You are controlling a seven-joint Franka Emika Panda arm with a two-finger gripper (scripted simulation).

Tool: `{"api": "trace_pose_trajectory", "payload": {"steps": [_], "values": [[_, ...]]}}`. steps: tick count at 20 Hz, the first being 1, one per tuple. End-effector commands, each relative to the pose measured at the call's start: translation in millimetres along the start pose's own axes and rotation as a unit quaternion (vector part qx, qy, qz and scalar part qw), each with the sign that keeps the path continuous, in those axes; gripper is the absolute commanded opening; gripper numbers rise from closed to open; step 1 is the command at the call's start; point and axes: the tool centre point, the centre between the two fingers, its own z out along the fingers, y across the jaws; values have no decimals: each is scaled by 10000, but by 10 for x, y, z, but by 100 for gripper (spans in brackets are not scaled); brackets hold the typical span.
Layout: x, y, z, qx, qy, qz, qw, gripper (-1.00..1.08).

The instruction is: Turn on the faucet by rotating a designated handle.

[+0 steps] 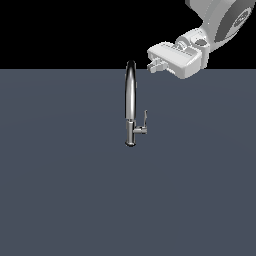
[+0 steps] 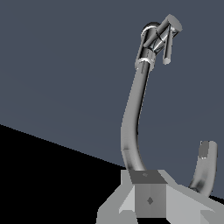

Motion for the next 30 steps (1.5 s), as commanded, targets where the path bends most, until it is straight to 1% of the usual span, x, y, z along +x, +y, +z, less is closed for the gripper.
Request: {"api": "trace_pose_trajectory", "payload": {"steps": [1,5,9,13,16,19,22,30], "values": [[227,4,51,260,-278,270,9989,-100],[595,33,170,690,-729,722,9923,-100],[915,76,313,1074,-1131,1128,9813,-100],[1164,122,458,1385,-1455,1458,9687,-100],[1301,151,554,1563,-1640,1647,9600,-100],[1395,172,627,1688,-1770,1779,9532,-100],[1446,183,673,1757,-1844,1851,9491,-100],[1443,205,692,1772,-1862,1867,9482,-100]]}}
